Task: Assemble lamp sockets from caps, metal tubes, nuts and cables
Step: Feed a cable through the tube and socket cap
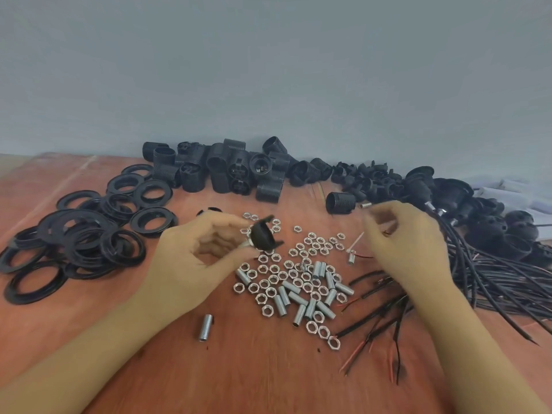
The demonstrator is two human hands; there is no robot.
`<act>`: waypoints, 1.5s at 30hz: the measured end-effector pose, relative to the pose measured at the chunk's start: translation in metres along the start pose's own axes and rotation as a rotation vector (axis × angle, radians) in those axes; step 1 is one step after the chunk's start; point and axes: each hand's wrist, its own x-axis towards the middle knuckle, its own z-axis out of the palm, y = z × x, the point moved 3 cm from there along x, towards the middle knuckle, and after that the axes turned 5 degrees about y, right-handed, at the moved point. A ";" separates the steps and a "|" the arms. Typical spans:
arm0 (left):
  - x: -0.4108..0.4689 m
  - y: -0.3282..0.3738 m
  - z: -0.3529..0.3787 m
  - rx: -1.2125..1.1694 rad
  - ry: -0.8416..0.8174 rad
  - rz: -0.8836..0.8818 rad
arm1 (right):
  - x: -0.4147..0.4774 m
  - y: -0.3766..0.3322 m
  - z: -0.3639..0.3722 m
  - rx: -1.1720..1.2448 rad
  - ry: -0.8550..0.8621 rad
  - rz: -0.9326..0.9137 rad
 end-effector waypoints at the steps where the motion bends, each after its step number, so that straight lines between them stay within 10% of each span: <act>1: 0.001 -0.003 -0.001 -0.018 0.031 -0.018 | 0.003 0.010 -0.002 -0.110 0.003 0.042; 7: 0.002 -0.010 0.003 -0.191 0.062 -0.115 | 0.006 0.036 0.006 -0.438 -0.205 0.212; 19: 0.004 -0.010 0.006 -0.300 0.042 -0.210 | 0.004 0.025 0.011 -0.005 0.119 -0.221; 31: 0.000 -0.006 0.012 -0.418 -0.121 -0.413 | -0.035 -0.054 0.035 0.395 0.027 -0.666; 45: -0.001 -0.003 0.009 -0.155 0.049 -0.188 | -0.048 -0.069 0.042 0.423 -0.022 -0.694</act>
